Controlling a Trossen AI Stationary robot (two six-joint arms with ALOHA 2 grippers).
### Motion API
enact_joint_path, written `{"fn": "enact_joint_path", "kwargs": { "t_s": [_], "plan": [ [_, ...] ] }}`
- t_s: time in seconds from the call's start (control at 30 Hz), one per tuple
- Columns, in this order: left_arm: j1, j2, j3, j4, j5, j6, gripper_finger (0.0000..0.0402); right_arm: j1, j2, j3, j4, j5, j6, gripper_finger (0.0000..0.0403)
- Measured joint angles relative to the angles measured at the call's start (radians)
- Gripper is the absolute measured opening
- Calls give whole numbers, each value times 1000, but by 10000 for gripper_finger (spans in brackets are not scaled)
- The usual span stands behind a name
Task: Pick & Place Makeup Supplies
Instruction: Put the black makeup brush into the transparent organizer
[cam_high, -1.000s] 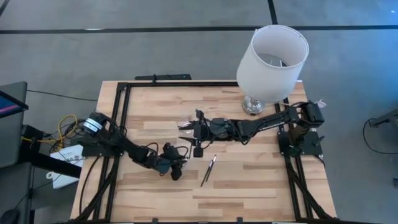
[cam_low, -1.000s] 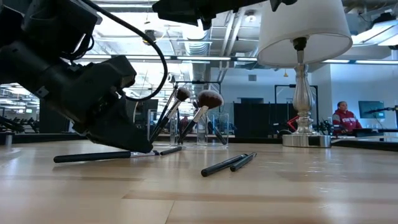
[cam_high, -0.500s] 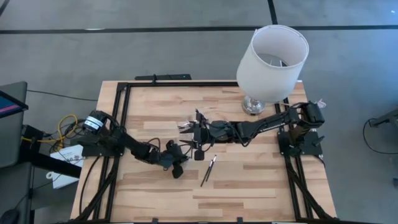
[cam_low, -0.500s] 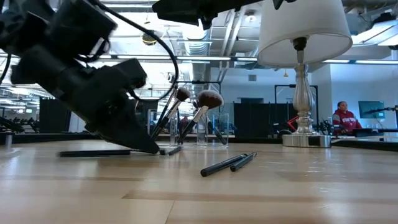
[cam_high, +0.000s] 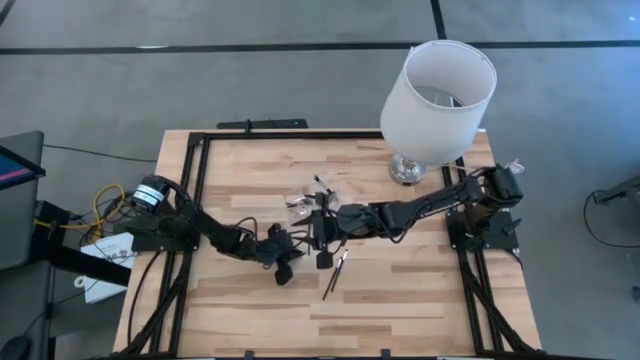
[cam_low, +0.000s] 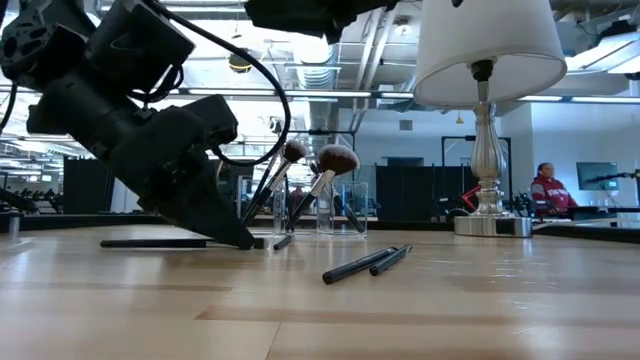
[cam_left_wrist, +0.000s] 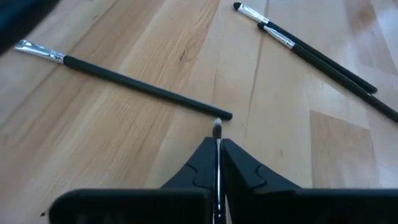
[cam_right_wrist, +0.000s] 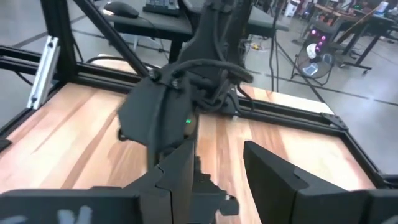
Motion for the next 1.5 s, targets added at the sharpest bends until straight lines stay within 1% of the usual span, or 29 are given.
{"fn": "enact_joint_path", "kwargs": {
  "t_s": [0.1,0.2,0.27,0.37,0.47,0.53,0.6,0.7,0.73,0.77,0.87,1.0,1.13,1.23,1.37,1.5],
  "plan": [
    [-12,-88,-6,-27,14,64,13,16,0,0,-3,1,0,130],
    [-11,-225,-24,4,9,142,12,35,-8,0,-4,20,0,126],
    [-5,-316,-53,-7,4,200,13,53,-26,0,-24,84,0,125],
    [14,-479,-96,17,4,291,12,93,-68,0,-104,235,0,123],
    [66,-626,-142,44,4,405,12,148,-125,0,-196,369,17,123],
    [118,-697,-165,153,60,494,13,180,-153,0,-279,425,50,123],
    [188,-718,-189,293,187,519,12,200,-168,0,-340,466,98,123],
    [298,-691,-211,417,407,521,12,202,-171,0,-363,559,130,123],
    [329,-672,-209,453,453,521,12,199,-170,0,-371,592,130,123],
    [359,-649,-208,483,475,520,12,193,-169,0,-376,618,131,123],
    [436,-541,-208,569,510,520,12,162,-164,0,-387,636,168,123],
    [522,-369,-200,746,593,519,12,111,-163,0,-397,631,237,123],
    [579,-216,-176,882,648,515,12,72,-163,0,-445,630,290,123],
    [604,-124,-149,962,656,512,12,58,-163,0,-471,622,296,123],
    [626,-54,-110,995,672,512,12,50,-163,0,-468,578,296,123],
    [643,-8,-83,995,697,512,12,49,-163,0,-464,576,288,123]
  ]
}}
